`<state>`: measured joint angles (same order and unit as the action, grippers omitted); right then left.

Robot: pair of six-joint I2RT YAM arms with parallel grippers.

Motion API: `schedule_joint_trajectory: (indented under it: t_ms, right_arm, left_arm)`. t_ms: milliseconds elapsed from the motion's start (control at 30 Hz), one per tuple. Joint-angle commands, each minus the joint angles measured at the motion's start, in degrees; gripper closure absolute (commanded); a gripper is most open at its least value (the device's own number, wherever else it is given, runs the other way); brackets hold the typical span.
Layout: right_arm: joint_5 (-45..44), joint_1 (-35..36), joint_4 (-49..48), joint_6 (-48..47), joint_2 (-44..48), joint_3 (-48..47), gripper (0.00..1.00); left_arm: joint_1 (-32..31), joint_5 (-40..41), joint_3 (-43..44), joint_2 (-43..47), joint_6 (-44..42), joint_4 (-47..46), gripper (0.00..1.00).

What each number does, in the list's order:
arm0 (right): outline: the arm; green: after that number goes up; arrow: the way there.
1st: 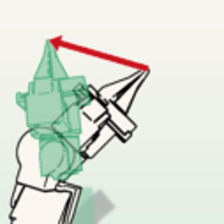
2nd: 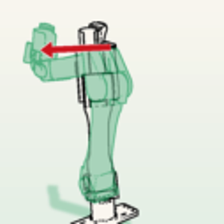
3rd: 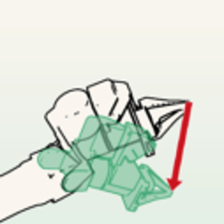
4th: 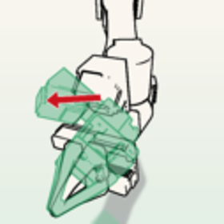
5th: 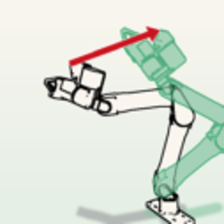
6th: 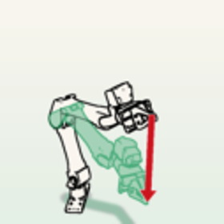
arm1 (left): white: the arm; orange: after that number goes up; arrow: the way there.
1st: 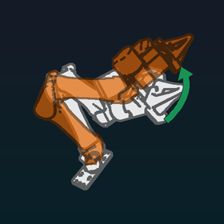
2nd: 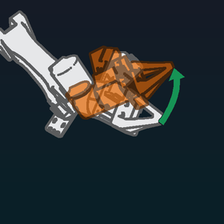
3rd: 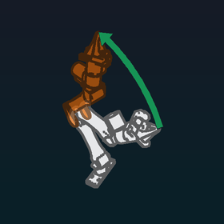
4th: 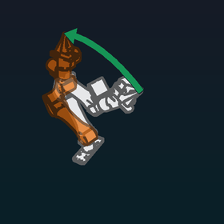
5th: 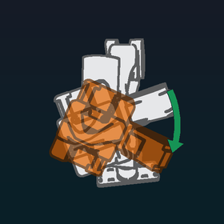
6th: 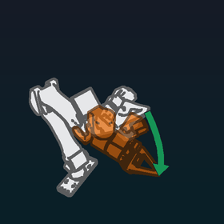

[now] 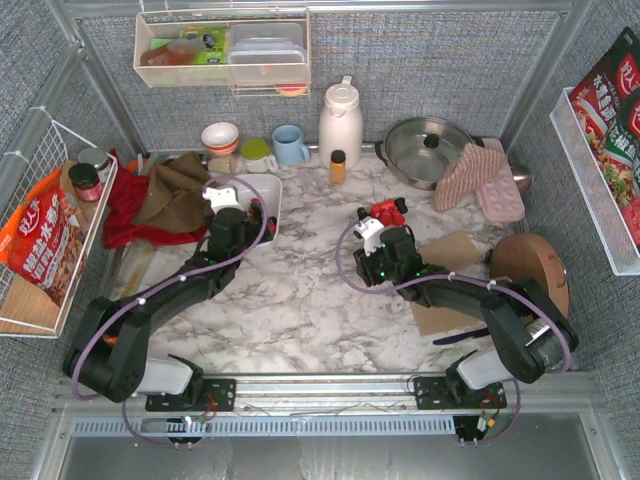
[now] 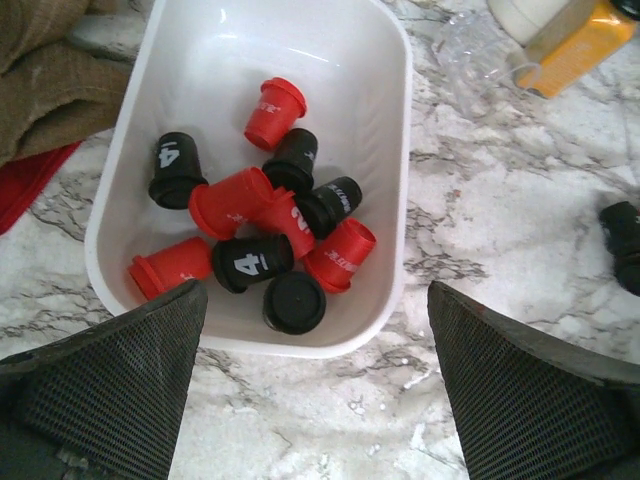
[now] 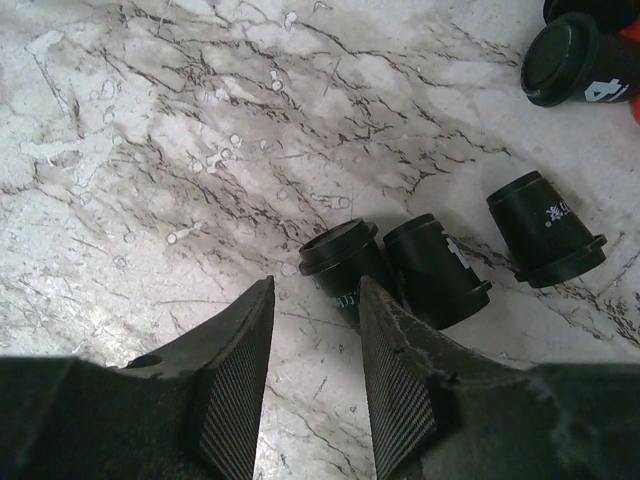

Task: Mix the coffee capsules in the storage basket

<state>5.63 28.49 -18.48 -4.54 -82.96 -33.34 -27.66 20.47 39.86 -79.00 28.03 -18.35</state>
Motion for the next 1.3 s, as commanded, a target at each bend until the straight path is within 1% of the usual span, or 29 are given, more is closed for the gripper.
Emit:
schedule_joint_trajectory:
  t_ms: [0,100,233,333,467,633,700,767,867,900,933,967,1033,1167,1233,1267]
  right_arm:
    - [1.4,-0.1,4.2,1.9,-1.5,-2.2,0.57]
    - [2.0,-0.2,5.8,1.9,-2.6,-3.4,0.57]
    - [2.9,-0.2,7.4,1.7,-3.9,-4.8,0.57]
    - [3.2,-0.2,8.7,1.5,-5.0,-6.0,0.55]
    - [4.9,0.0,10.2,0.1,-5.9,-7.5,0.53]
    - [6.8,1.5,8.8,-1.5,-5.6,-7.8,0.49]
    - [6.1,2.1,9.2,-2.3,-5.5,-8.0,0.48]
    - [3.4,2.2,9.6,-1.3,-6.3,-8.6,0.48]
    - [-2.5,2.4,10.1,4.4,-7.0,-10.2,0.48]
    - [-4.1,2.6,10.0,6.8,-6.6,-10.5,0.41]
    - [-5.6,3.2,9.3,8.7,-6.0,-10.5,0.11]
    - [-6.9,4.0,8.3,10.1,-5.3,-10.1,0.01]
    - [-9.0,6.1,6.0,12.5,-3.5,-8.8,0.01]
    - [-16.3,9.4,3.7,18.8,-1.0,-7.0,0.01]
    - [-22.6,10.0,5.4,25.2,-0.2,-7.5,0.01]
    - [-24.0,9.6,7.8,28.8,-0.2,-8.3,0.01]
  left_arm:
    - [0.0,-0.5,-1.1,2.1,3.9,0.5,0.01]
    - [0.1,2.1,-1.6,3.8,8.7,2.0,0.01]
    - [0.1,-1.3,-2.7,5.8,9.6,2.8,0.01]
    - [0.1,-2.5,-4.3,6.7,12.7,1.1,0.01]
    - [0.1,-6.7,-4.8,5.8,13.6,-1.2,0.01]
    - [-0.2,-13.8,-5.3,1.7,13.8,-5.7,0.01]
    - [-0.4,-15.2,-5.5,0.5,14.1,-6.0,0.01]
    - [-0.9,-14.9,-5.6,0.2,14.2,-5.3,0.01]
    - [-1.7,-12.7,-6.0,1.7,13.5,-3.9,0.01]
    - [-2.0,-11.7,-6.1,2.6,13.2,-3.3,0.01]
    - [-2.2,-11.2,-6.2,3.6,12.9,-2.7,0.01]
    - [-2.3,-10.5,-6.4,4.6,12.5,-2.2,0.01]
    - [-2.5,-9.3,-6.9,6.6,12.0,-1.1,0.01]
    - [-2.6,-7.6,-8.5,11.0,11.2,0.1,0.01]
    - [-2.7,-7.2,-9.2,13.5,10.5,0.3,0.01]
    - [-2.7,-6.9,-9.6,14.4,10.2,0.3,0.01]
